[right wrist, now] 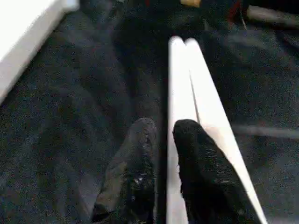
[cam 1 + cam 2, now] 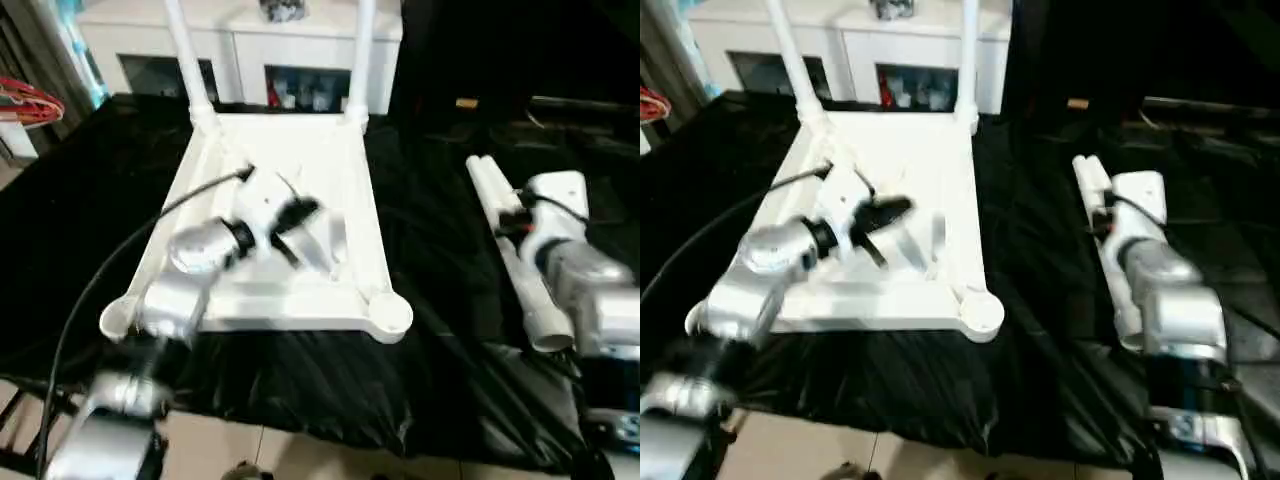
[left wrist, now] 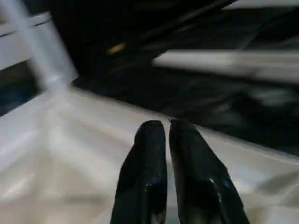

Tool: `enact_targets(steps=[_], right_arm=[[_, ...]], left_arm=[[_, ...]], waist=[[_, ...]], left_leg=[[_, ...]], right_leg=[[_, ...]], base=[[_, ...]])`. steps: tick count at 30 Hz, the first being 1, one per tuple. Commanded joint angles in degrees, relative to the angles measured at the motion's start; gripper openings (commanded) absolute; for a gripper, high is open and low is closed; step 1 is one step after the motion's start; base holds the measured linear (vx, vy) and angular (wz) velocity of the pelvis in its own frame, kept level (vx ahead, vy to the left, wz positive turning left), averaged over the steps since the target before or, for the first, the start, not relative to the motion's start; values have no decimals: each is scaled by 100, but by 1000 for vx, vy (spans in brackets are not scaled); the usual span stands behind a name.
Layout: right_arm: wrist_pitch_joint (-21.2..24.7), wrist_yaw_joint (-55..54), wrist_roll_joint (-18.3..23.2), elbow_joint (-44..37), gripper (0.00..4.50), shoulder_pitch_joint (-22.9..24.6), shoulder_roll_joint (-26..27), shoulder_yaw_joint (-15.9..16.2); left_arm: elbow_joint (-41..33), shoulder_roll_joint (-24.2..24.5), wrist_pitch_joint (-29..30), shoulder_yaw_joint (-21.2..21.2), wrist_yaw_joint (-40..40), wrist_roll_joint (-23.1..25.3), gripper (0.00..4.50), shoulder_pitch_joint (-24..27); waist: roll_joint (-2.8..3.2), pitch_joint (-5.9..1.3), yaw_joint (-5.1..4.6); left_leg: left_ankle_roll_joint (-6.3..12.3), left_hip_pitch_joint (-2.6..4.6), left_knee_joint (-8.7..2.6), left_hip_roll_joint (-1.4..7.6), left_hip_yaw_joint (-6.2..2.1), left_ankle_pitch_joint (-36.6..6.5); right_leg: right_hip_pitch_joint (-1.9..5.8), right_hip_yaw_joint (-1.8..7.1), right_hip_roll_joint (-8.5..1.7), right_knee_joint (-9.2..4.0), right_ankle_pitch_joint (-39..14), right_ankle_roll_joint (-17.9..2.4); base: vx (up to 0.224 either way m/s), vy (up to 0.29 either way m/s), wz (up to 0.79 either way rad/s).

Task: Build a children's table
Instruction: Pick table leg

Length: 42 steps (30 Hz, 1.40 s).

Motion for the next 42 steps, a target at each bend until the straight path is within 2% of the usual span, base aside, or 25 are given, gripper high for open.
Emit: enact_targets(steps=[1,3,4,6,7,8,10,11,12,13,14,15,18,19,23,26,30,33,35,36,39,42], right_arm=[[335,-15,-39,-134,133,72,-103,-57],[476,24,6,-174,150,102,-135,-39],[567,27,12,-147,150,103,-170,-18],[853,-132,21,-131,153,31,-197,-50],[880,-138,20,-135,159,24,-199,-52],[931,-151,18,-142,176,11,-204,-56],[1053,-174,-25,-128,194,-56,-222,-42],[1076,-173,-32,-127,194,-68,-228,-37],[1124,-148,-42,-97,204,-91,-250,-1],[1153,-122,-46,-65,219,-103,-270,33],[1180,-62,-46,34,230,-127,-308,98],[1191,-34,-31,89,235,-138,-333,125],[1148,-8,-68,335,242,-207,-414,233],[1143,2,-71,395,270,-230,-430,246],[1333,159,18,619,287,-354,-474,257],[1588,413,172,732,287,-385,-529,308],[1853,650,512,804,287,-421,-484,173],[1949,743,573,805,287,-439,-473,180],[2023,825,610,819,287,-464,-438,152],[2031,834,620,818,258,-466,-428,141],[2106,913,652,824,244,-446,-460,236],[2076,914,679,984,207,-433,-475,296]], left_arm=[[-398,69,294,-204,-203,-179,93,167],[-618,121,424,-283,-296,-202,115,283],[-786,178,567,-352,-414,-226,115,361],[-1183,310,899,-429,-643,-254,118,478],[-1211,313,927,-429,-647,-259,123,483],[-1262,318,978,-428,-654,-269,153,492],[-1389,348,1066,-471,-640,-255,157,499],[-1423,358,1093,-488,-630,-256,157,503],[-1459,402,1114,-541,-634,-214,160,516],[-1486,428,1138,-571,-640,-195,171,531],[-1533,449,1183,-602,-642,-185,189,561],[-1577,446,1232,-611,-635,-180,195,576],[-1708,435,1341,-623,-634,-151,203,629],[-1737,432,1370,-626,-629,-143,233,637],[-1732,491,1302,-708,-513,27,240,648],[-1731,523,1338,-762,-547,21,240,647],[-1784,505,1382,-770,-546,27,240,647],[-1801,501,1387,-781,-553,33,240,643],[-1809,503,1377,-798,-570,35,240,631],[-1810,504,1374,-799,-572,34,242,629],[-1822,508,1368,-807,-570,29,242,621],[-1835,511,1384,-810,-586,22,242,611]], waist=[[-11,-415,-27],[-14,-419,-46],[14,-410,-60],[18,-409,-88],[19,-407,-118],[18,-411,-136],[-18,-415,-159],[0,-413,-159],[-31,-412,-173],[-10,-417,-169],[-52,-421,-184],[-41,-424,-181],[-57,-422,-199],[-60,-426,-203],[-70,-428,-207],[-76,-437,-209],[-70,-449,-199],[-57,-442,-198],[-74,-443,-201],[-70,-441,-197],[-68,-444,-193],[-74,-449,-183]], left_leg=[[-66,105,-405,128,-89,-1403],[-94,106,-406,126,-96,-1405],[-92,102,-403,117,-92,-1398],[-114,114,-410,125,-96,-1412],[-119,98,-408,115,-97,-1385],[-118,106,-396,103,-92,-1384],[-97,99,-392,106,-90,-1333],[-91,98,-387,105,-89,-1314],[-84,93,-386,106,-85,-1297],[-74,97,-384,104,-87,-1270],[-67,86,-380,102,-85,-1228],[-60,85,-377,100,-86,-1196],[-33,74,-365,102,-77,-1102],[-22,81,-358,106,-74,-1080],[14,73,-349,99,-69,-1054],[42,67,-341,98,-68,-978],[80,66,-333,105,-66,-909],[64,69,-331,106,-67,-939],[49,71,-329,103,-64,-952],[46,69,-332,106,-68,-952],[40,73,-328,105,-66,-929],[40,69,-326,107,-67,-887]], right_leg=[[250,279,-294,-463,-2053,-879],[260,276,-286,-450,-2029,-841],[251,277,-280,-459,-2062,-813],[250,275,-279,-466,-2095,-799],[257,272,-267,-463,-2076,-806],[255,269,-262,-471,-2089,-797],[260,269,-259,-467,-2067,-799],[255,272,-262,-463,-2068,-798],[259,272,-256,-463,-2065,-790],[256,274,-259,-461,-2066,-782],[266,272,-255,-447,-2044,-774],[269,273,-259,-444,-2026,-782],[272,276,-263,-434,-1965,-834],[267,279,-265,-433,-1963,-850],[279,280,-256,-425,-1896,-863],[289,282,-254,-409,-1802,-886],[304,286,-259,-391,-1639,-975],[294,282,-260,-401,-1714,-978],[294,280,-256,-406,-1765,-966],[297,280,-264,-406,-1785,-964],[291,280,-260,-408,-1799,-950],[293,280,-262,-397,-1754,-956]], base=[[0,0,0],[0,0,0],[0,0,0],[0,0,0],[0,0,0],[0,0,0],[0,0,0],[0,0,0],[0,0,0],[0,0,0],[0,0,0],[0,0,0],[0,0,0],[0,0,0],[0,0,0],[0,0,0],[0,0,0],[0,0,0],[0,0,0],[0,0,0],[0,0,0],[0,0,0]])
